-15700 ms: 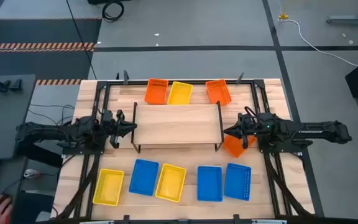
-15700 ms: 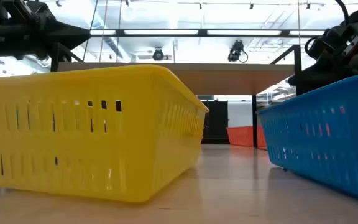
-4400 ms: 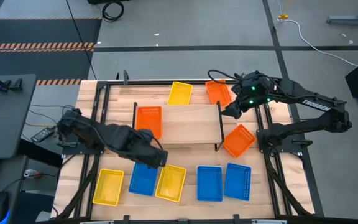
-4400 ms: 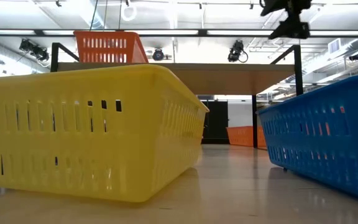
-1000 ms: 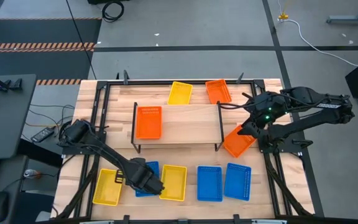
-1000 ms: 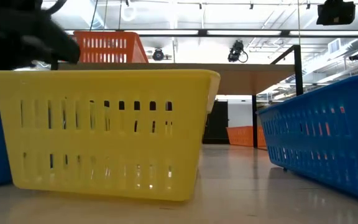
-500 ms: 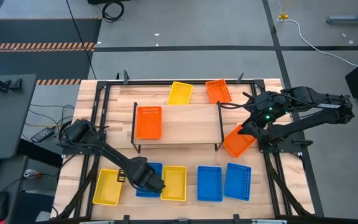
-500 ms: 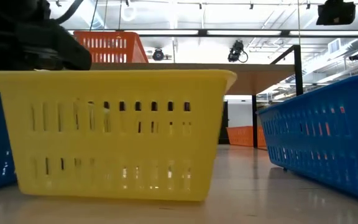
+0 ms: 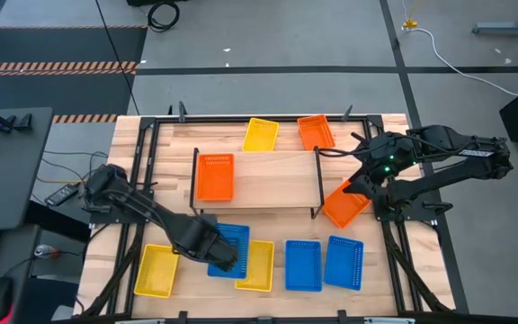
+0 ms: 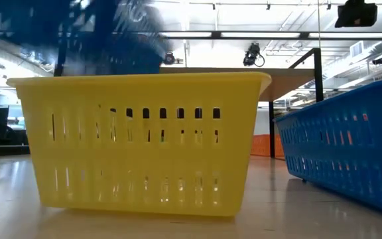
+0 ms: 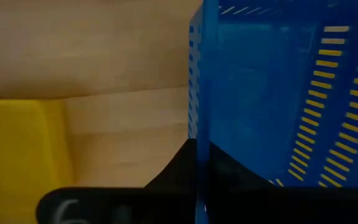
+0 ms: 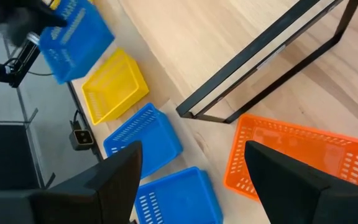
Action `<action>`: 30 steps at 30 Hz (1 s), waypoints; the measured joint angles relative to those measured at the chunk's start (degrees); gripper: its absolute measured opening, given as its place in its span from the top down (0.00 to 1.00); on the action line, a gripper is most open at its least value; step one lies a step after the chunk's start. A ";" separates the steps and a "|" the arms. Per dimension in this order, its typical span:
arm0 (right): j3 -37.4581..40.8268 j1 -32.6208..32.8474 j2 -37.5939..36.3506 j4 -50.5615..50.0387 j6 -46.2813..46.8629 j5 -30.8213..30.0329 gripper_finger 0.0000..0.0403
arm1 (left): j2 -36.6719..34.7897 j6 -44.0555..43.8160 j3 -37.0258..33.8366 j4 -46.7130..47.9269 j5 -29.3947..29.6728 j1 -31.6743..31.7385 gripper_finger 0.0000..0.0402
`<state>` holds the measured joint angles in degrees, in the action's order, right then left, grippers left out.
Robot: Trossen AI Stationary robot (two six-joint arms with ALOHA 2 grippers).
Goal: Stack baskets on shelf by color
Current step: Put the left blue bin on the shelf
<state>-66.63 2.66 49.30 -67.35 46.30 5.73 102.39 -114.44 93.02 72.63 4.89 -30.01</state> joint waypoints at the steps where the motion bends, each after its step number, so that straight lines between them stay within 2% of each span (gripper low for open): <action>1: 0.00 0.00 0.00 0.02 -0.02 -0.16 0.29 | -0.05 0.64 1.90 0.70 1.33 0.17 0.98; 8: 0.00 0.00 0.02 1.12 -0.41 -0.16 0.29 | -0.07 7.15 12.01 2.55 9.38 3.87 0.98; 14: 0.00 0.02 0.02 2.20 -0.41 -0.14 0.29 | -0.07 16.54 17.84 1.34 12.20 11.22 0.98; 20: 0.00 0.01 0.02 2.17 -0.41 -0.12 0.29 | -0.05 27.07 20.28 -0.15 11.69 20.24 0.98; 30: 0.00 0.01 0.02 2.14 0.45 0.12 0.29 | 1.32 37.41 20.16 5.04 5.13 32.56 0.97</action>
<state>-66.63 2.67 49.32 -65.21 46.75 5.85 103.71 -77.04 113.17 77.67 10.02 2.54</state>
